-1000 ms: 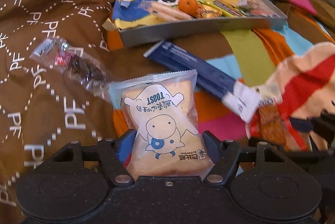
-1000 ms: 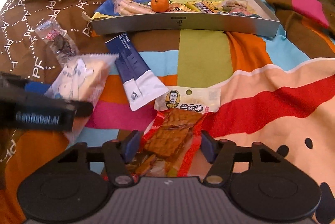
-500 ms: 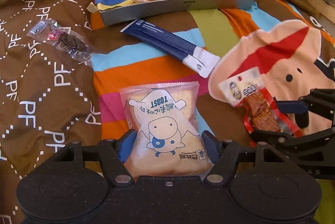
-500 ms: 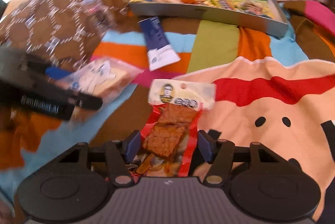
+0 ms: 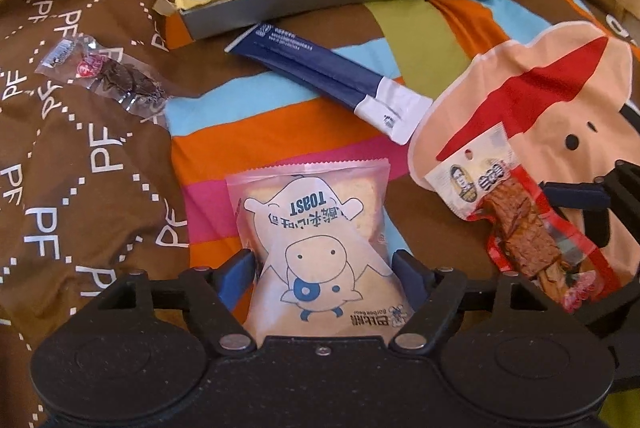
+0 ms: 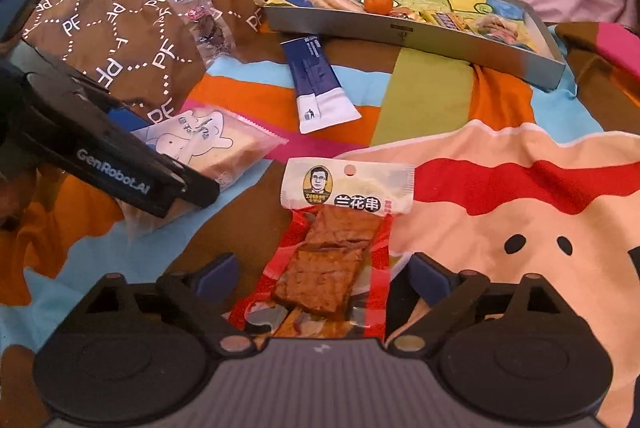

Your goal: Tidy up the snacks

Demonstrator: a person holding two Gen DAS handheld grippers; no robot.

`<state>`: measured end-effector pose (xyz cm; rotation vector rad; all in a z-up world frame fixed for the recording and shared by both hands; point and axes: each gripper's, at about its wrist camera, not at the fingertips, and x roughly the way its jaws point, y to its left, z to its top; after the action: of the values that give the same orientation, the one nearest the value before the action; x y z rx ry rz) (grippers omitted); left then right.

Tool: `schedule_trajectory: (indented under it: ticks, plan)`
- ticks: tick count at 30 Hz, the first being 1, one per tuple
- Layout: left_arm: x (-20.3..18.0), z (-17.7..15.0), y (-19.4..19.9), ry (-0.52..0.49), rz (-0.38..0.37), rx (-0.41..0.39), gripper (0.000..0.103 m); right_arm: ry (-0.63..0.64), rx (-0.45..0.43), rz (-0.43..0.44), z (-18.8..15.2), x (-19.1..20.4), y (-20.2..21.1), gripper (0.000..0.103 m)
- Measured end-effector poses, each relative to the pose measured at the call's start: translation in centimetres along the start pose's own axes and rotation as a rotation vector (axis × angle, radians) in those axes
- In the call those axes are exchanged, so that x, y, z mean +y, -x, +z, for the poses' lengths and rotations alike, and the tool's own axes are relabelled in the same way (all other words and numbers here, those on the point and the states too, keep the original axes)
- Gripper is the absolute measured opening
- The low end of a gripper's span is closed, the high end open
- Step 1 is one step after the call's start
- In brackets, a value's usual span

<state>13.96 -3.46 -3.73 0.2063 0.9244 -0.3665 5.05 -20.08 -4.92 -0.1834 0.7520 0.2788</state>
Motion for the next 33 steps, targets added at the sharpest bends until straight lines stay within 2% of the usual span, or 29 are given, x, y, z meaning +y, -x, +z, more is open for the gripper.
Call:
schedule_trajectory:
  ticks: [2, 4, 10, 16, 23, 29, 33]
  plan:
    - [-0.1, 0.1, -0.5, -0.002, 0.009, 0.02, 0.08, -0.014, 0.003, 0.001, -0.1, -0.1, -0.2, 0.096]
    - [-0.3, 0.0, -0.7, -0.007, 0.018, 0.027, 0.08, -0.019, -0.011, -0.003, -0.2, 0.0, -0.1, 0.091]
    - [-0.3, -0.2, -0.5, 0.032, 0.03, 0.027, 0.076, -0.015, -0.029, 0.002, -0.3, 0.5, 0.5, 0.07]
    - [-0.6, -0.5, 0.3, 0.068, 0.051, 0.052, 0.072, 0.002, -0.019, 0.024, -0.7, 0.7, 1.5, 0.068]
    - [-1.4, -1.6, 1.8, 0.095, 0.057, 0.082, 0.072, 0.038, 0.001, 0.004, -1.1, 1.4, 2.9, 0.066]
    - [-1.5, -1.3, 1.1, 0.076, 0.047, 0.114, 0.077, -0.043, 0.033, 0.04, -1.5, 0.6, 2.8, 0.07]
    - [-0.8, -1.2, 0.7, 0.094, 0.018, 0.119, 0.079, -0.087, 0.039, 0.057, -1.6, 0.4, 2.3, 0.079]
